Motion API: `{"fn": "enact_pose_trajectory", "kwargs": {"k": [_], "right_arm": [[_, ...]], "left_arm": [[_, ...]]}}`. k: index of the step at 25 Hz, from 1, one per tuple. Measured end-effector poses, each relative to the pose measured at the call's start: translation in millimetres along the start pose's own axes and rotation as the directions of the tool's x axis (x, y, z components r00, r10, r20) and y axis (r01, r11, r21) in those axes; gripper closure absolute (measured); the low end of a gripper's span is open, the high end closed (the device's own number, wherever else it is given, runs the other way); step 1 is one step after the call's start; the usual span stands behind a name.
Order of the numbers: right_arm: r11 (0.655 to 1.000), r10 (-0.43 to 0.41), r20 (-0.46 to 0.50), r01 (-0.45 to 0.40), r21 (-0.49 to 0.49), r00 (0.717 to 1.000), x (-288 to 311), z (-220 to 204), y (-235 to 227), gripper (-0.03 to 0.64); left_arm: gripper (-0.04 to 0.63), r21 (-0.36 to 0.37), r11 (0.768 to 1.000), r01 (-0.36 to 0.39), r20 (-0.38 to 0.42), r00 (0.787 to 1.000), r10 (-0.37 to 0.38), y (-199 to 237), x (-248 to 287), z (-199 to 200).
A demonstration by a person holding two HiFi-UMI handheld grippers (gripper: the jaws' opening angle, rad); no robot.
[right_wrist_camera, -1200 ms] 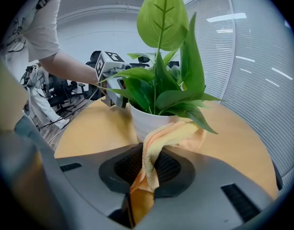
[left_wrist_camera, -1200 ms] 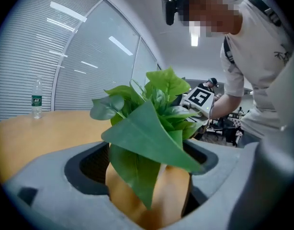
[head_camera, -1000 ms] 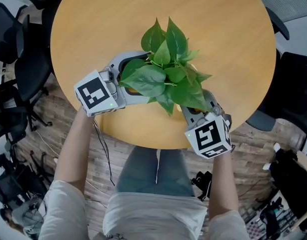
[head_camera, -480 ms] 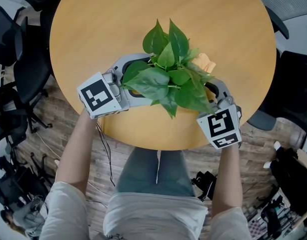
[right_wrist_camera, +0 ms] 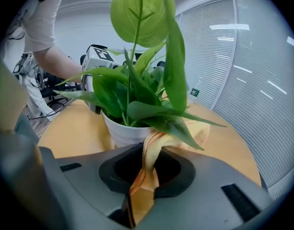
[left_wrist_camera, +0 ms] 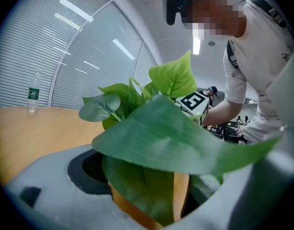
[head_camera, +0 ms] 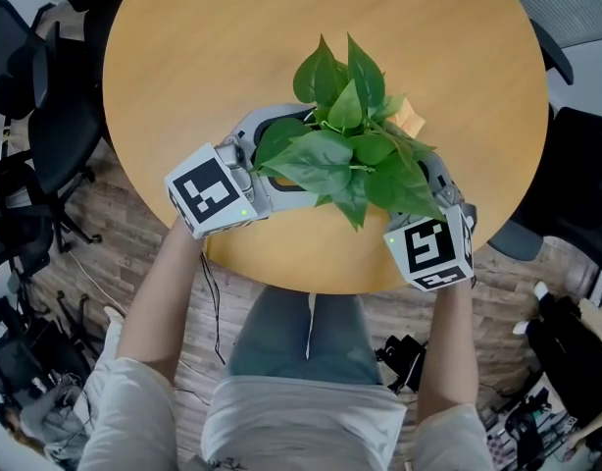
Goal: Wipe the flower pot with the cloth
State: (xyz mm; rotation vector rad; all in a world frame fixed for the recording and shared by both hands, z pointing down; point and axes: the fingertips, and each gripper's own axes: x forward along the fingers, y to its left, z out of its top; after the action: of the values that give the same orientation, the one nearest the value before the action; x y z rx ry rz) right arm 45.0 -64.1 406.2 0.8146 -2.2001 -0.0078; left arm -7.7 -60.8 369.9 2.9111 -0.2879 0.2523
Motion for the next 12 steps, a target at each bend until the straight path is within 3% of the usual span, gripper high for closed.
{"fn": "enact_pose_trajectory", "kwargs": {"k": [12], "right_arm": [[1.0,0.008,-0.02,-0.008,-0.004,1.0,-7.6,-5.7,5.5,0.563]], "left_arm": [[0.141,-0.021,0.996,-0.09,-0.002,0.996,0.09,-3.5,5.5,-0.6]]}}
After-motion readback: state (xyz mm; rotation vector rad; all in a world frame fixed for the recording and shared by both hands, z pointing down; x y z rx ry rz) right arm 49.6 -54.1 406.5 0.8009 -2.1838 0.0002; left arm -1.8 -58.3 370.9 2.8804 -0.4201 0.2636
